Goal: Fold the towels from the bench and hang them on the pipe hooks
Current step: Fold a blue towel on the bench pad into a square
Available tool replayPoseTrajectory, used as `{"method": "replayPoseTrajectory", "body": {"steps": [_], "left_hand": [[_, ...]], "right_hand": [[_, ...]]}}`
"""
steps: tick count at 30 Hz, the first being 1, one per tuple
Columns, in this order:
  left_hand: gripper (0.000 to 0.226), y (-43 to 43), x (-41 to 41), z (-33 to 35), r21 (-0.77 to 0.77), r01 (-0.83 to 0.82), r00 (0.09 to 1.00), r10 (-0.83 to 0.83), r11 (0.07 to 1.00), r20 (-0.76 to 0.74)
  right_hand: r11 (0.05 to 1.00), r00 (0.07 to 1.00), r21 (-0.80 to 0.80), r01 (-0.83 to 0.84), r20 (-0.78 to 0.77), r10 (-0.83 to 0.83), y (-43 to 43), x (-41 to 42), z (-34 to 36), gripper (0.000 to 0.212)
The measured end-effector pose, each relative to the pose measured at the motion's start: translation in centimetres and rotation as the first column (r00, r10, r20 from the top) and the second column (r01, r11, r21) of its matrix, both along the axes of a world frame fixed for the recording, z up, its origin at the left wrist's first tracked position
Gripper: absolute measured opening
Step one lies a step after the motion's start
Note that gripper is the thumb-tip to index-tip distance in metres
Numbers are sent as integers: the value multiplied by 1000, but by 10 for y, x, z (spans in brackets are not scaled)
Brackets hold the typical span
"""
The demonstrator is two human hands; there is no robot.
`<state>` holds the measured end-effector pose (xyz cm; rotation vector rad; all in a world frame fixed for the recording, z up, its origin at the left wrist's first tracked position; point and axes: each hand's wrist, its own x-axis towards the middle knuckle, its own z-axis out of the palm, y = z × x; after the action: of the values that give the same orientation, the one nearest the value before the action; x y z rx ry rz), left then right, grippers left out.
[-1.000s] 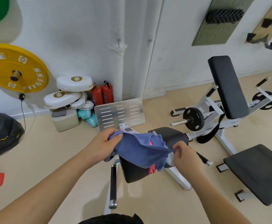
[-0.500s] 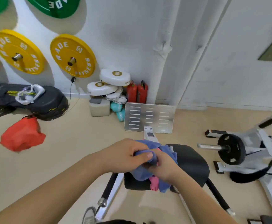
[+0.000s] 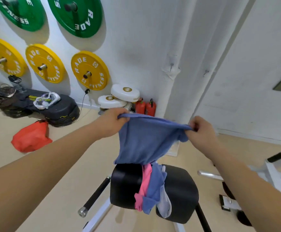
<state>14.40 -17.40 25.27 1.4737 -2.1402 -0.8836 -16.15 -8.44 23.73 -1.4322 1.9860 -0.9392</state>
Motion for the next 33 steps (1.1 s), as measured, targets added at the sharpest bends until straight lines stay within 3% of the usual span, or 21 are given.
{"method": "replayPoseTrajectory", "body": {"steps": [3,6,10,13,19,21,24,27,33], "left_hand": [[20,-7,-9,41,-46,-214,916,185,976,-356],[30,-1,-2,63,-65,-255,848,191,965,-495],[29,18,16,62,-150,-235,905,160,960,-394],[25,40,23,41,-119,-232,929,184,965,-320],[9,98,42,-49,100,-188,961,204,977,-187],[12,122,51,-78,215,-180,944,230,960,-235],[23,156,67,-108,366,-174,925,279,914,-258],[28,180,83,-124,348,-193,963,245,917,-113],[28,201,91,-127,352,-169,981,190,921,-26]], "right_hand": [[963,994,-256,85,92,-63,-22,6,58,11],[923,991,-374,90,130,-44,-22,4,98,9],[926,988,-377,22,148,37,5,0,105,15],[966,981,-245,-80,153,120,33,-3,80,16],[972,964,156,-177,227,139,97,-16,-31,19],[953,959,245,-175,263,108,122,-13,-65,23],[916,950,356,-183,302,73,159,-3,-99,50],[869,940,428,-248,325,108,184,8,-118,71],[840,905,457,-293,417,89,194,22,-115,42]]}}
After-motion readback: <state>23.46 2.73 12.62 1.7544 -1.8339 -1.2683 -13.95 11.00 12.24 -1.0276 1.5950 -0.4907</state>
